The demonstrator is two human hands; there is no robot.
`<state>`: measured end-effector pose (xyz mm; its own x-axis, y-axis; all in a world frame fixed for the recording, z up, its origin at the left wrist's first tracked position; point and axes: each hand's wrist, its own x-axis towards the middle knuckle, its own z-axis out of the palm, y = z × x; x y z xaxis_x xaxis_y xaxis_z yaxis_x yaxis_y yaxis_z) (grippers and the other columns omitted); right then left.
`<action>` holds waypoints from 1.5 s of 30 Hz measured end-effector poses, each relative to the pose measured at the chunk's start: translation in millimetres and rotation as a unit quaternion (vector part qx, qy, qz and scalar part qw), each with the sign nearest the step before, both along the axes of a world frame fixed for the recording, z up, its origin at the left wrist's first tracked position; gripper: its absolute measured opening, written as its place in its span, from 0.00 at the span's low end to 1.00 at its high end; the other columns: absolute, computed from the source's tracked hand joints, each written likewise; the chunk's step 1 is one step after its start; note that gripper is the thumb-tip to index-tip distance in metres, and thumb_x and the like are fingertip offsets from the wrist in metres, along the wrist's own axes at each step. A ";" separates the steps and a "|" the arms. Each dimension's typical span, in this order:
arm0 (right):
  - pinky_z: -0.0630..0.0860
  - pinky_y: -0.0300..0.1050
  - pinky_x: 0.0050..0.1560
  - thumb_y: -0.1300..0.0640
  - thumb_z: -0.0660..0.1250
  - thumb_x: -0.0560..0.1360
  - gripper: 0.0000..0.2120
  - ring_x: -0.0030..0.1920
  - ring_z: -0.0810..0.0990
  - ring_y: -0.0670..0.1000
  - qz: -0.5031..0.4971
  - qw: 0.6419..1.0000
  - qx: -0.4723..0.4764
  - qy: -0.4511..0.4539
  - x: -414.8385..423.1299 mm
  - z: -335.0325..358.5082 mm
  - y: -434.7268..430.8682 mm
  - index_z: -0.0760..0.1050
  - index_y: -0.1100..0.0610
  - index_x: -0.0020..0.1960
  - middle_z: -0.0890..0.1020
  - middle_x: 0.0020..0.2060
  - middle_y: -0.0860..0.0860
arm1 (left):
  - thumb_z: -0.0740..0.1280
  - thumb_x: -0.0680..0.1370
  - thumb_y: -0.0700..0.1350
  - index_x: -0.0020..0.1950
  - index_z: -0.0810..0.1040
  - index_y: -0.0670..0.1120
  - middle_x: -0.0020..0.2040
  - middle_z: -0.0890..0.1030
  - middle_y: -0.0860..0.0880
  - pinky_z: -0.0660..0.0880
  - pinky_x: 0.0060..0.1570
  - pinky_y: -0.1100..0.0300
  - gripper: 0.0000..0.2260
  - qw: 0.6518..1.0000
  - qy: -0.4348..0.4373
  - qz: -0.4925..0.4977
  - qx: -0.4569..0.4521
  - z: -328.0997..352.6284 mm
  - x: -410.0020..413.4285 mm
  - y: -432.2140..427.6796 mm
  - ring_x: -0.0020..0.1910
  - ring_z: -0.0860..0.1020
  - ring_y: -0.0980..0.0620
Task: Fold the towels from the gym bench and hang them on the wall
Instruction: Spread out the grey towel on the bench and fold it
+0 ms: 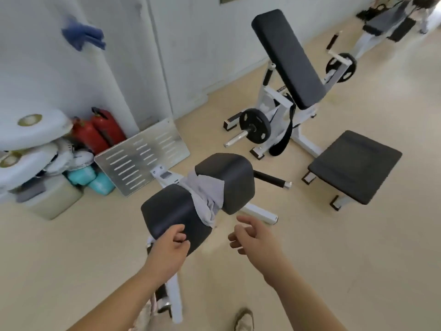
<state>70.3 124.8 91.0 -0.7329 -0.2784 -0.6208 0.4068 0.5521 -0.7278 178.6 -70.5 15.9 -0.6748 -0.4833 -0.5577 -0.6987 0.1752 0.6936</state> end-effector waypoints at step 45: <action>0.76 0.32 0.43 0.59 0.73 0.74 0.16 0.38 0.80 0.41 0.650 0.755 -0.050 0.071 -311.5 5.4 -168.6 0.80 0.39 0.55 0.83 0.42 0.35 | 0.68 0.80 0.49 0.51 0.77 0.60 0.44 0.85 0.56 0.82 0.50 0.54 0.05 0.924 0.133 0.357 -0.027 59.6 -255.1 7.4 0.44 0.84 0.57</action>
<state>-241.3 -43.8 96.5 0.1429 -0.8599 -0.4901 -0.5169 0.3574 -0.7778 -76.5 -63.1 75.5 -0.2825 -0.8809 -0.3797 -0.4548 -0.2255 0.8616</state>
